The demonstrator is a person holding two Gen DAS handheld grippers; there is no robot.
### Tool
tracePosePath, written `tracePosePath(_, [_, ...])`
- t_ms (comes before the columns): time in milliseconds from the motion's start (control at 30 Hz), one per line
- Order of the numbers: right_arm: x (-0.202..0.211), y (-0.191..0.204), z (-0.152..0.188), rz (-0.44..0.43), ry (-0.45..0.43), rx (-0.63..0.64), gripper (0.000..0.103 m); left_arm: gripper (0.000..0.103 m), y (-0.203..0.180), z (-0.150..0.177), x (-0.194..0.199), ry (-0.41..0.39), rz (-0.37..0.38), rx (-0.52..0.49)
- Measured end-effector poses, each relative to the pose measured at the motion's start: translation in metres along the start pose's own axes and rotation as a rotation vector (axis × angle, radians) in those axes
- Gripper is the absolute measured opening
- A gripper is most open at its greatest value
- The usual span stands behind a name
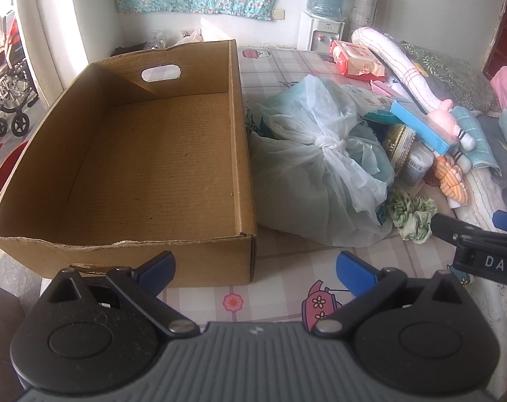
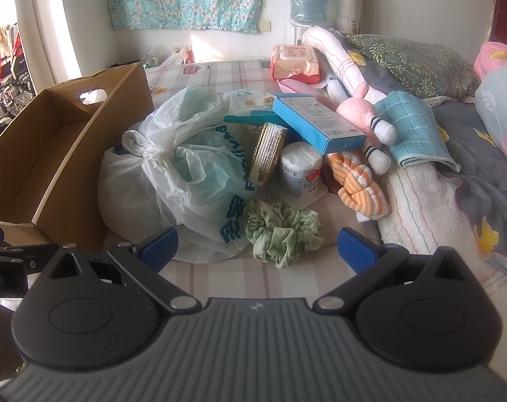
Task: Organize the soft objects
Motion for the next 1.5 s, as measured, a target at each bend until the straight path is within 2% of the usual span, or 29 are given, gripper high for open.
tracePosePath(200, [0.000, -0.011, 0.001, 0.010, -0.013, -0.014, 0.102, 0.103, -0.007, -0.005, 0.009, -0.034, 0.026, -0.028])
tracePosePath(333, [0.009, -0.034, -0.007, 0.020, -0.073, -0.051, 0.102, 0.103, -0.017, -0.020, 0.020, -0.073, 0.071, -0.076])
tracePosePath(533, [0.025, -0.078, -0.039, 0.010, -0.210, -0.039, 0.102, 0.103, -0.053, -0.069, 0.034, -0.117, 0.209, -0.189])
tracePosePath(633, [0.022, -0.107, -0.055, -0.001, -0.245, -0.090, 0.102, 0.103, -0.080, -0.090, 0.027, -0.127, 0.285, -0.242])
tracePosePath(767, [0.009, -0.136, -0.071, -0.062, -0.255, -0.158, 0.102, 0.102, -0.118, -0.106, 0.007, -0.104, 0.338, -0.308])
tracePosePath(833, [-0.005, -0.146, -0.080, -0.128, -0.234, -0.203, 0.102, 0.100, -0.142, -0.110, -0.006, -0.090, 0.368, -0.348])
tracePosePath(933, [-0.031, -0.157, -0.089, -0.198, -0.188, -0.264, 0.099, 0.092, -0.172, -0.113, -0.028, -0.037, 0.401, -0.396])
tracePosePath(1000, [-0.047, -0.163, -0.095, -0.226, -0.157, -0.293, 0.092, 0.078, -0.187, -0.114, -0.042, 0.007, 0.424, -0.407])
tracePosePath(1100, [-0.074, -0.166, -0.104, -0.271, -0.101, -0.327, 0.074, 0.062, -0.207, -0.118, -0.063, 0.079, 0.457, -0.386])
tracePosePath(1167, [-0.095, -0.166, -0.109, -0.314, -0.048, -0.360, 0.056, 0.056, -0.215, -0.121, -0.074, 0.117, 0.480, -0.358])
tracePosePath(1233, [-0.118, -0.166, -0.111, -0.333, 0.016, -0.385, 0.050, 0.049, -0.224, -0.125, -0.087, 0.153, 0.506, -0.335])
tracePosePath(1367, [-0.152, -0.168, -0.114, -0.310, 0.119, -0.378, 0.045, 0.037, -0.236, -0.127, -0.110, 0.213, 0.501, -0.339])
tracePosePath(1500, [-0.171, -0.167, -0.114, -0.293, 0.190, -0.366, 0.044, 0.036, -0.243, -0.126, -0.128, 0.269, 0.506, -0.339])
Point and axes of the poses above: each gripper's, at about its wrist camera, not at the fingertips, and x roughly against the way its jaws point, y to its left, z to its underside, the point moved 10 cm from there along -x, roughly the way its jaws point, and after that the axes turned 5 degrees about x, right-handed, at the moved point
